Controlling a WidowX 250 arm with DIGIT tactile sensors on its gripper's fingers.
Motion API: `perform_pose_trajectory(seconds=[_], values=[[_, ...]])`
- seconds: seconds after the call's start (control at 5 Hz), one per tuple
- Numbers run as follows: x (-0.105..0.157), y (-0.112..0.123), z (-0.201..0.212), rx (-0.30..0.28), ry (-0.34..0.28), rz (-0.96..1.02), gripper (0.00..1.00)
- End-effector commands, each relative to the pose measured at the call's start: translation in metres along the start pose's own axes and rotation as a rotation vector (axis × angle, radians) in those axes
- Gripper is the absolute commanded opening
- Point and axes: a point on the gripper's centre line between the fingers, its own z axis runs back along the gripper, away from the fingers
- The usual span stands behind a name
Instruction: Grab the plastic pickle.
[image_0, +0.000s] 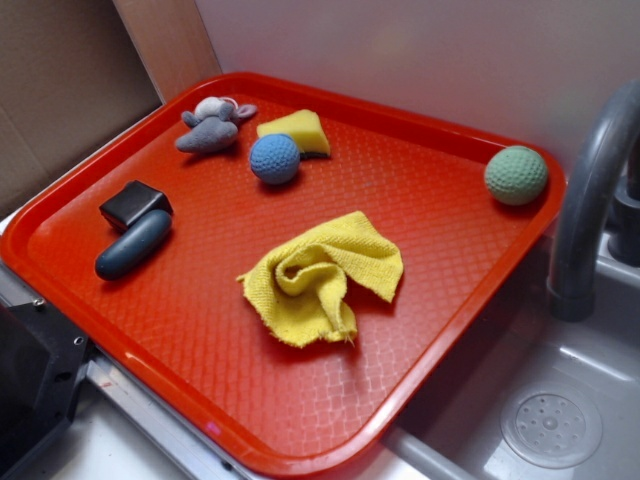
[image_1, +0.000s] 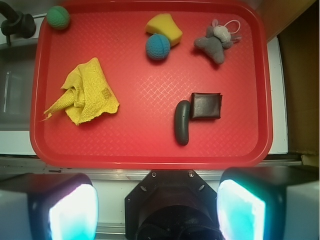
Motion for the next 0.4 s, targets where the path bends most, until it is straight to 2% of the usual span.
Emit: perform_pose_trajectory(seconds=[0.0, 0.2], values=[[0.0, 0.0, 0.0, 0.0, 0.0, 0.0, 1.0], [-0.002, 0.013, -0.042, 0.015, -0.075, -0.086, 1.0]])
